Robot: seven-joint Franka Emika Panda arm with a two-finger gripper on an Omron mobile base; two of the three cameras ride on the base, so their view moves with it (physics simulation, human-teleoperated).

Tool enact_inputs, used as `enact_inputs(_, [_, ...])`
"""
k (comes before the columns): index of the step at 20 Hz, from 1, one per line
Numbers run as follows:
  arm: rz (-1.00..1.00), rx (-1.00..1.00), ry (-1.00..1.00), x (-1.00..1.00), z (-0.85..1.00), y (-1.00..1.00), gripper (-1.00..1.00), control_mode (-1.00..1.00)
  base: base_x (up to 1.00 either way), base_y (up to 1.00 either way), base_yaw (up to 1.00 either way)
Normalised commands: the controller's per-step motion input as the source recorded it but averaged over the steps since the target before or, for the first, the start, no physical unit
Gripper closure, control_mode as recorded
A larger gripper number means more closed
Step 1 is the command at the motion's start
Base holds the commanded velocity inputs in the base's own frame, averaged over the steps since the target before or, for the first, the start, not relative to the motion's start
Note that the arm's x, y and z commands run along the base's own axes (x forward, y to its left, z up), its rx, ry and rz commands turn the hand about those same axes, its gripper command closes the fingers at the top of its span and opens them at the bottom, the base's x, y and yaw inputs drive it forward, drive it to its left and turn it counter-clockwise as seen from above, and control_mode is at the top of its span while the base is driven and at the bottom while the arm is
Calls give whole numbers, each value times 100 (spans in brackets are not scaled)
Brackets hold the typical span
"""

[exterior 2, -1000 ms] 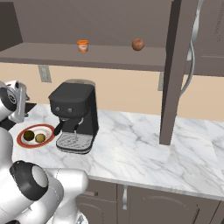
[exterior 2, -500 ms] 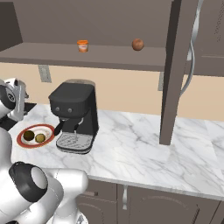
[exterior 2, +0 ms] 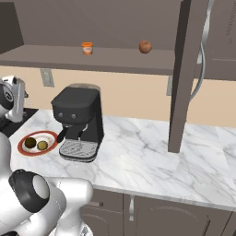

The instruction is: Pick the avocado and bread from the counter and place them on the plate. Then pick the jam from the cabinet and place it next to the plate. Lastly close the cabinet door.

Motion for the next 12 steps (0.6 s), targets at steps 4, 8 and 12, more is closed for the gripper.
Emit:
enact_inputs(4, [0, 0, 0, -7, 22, 0, -100, -100, 0, 0, 0])
enact_inputs(8, [0, 0, 0, -13, 17, 0, -100, -100, 0, 0, 0])
enact_inputs(12, [0, 0, 0, -19, 10, -6, -100, -100, 0, 0, 0])
